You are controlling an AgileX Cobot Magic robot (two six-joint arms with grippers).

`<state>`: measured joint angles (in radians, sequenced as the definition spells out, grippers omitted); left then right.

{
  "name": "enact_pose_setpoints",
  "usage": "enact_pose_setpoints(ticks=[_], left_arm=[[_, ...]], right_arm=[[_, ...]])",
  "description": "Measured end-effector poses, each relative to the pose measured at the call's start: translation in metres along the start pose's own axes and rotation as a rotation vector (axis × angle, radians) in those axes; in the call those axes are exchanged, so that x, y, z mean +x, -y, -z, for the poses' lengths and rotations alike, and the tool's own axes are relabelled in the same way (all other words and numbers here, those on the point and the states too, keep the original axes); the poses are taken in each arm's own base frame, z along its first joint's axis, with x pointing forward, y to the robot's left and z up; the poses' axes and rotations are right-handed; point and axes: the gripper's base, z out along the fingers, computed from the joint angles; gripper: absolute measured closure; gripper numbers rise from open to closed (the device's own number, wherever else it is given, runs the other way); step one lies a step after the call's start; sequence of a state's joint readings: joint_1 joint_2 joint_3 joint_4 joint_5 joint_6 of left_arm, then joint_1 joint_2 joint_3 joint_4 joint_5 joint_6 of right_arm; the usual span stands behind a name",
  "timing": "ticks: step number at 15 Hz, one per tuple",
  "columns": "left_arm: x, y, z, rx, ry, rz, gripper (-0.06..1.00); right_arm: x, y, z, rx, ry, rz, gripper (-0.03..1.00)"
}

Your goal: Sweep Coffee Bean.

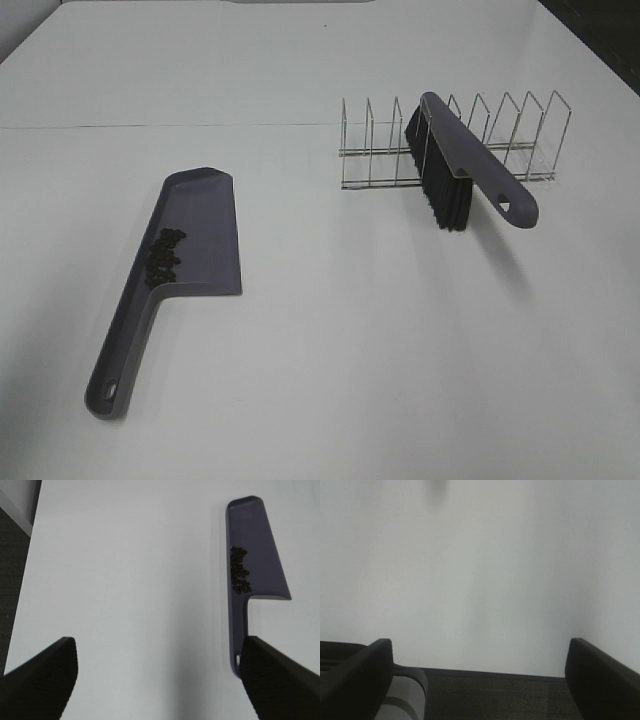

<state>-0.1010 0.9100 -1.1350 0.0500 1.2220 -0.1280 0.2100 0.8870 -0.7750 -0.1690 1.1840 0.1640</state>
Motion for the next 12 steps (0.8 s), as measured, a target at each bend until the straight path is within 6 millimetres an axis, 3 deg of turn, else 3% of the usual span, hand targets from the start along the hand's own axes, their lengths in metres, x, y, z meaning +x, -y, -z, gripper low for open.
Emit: enact_pose_setpoints(ticks=[4,7,11,12], left_arm=[[0.028,-0.001,0.049,0.068,0.175,0.021,0.13],[0.044,-0.004,0.071,0.079,0.263,0.023,0.13],[0.067,-0.008,0.095,0.091,0.368,0.026,0.13],[0.076,-0.009,0.096,0.092,0.381,0.026,0.13]], right_arm=[[0.063,0.004,-0.012,-0.005,0.044,-0.007,0.17],[0.088,0.005,-0.017,-0.029,0.137,-0.023,0.17],[0.112,0.006,0.002,-0.1,0.383,-0.047,0.17],[0.126,0.008,0.01,-0.102,0.509,0.001,0.17]])
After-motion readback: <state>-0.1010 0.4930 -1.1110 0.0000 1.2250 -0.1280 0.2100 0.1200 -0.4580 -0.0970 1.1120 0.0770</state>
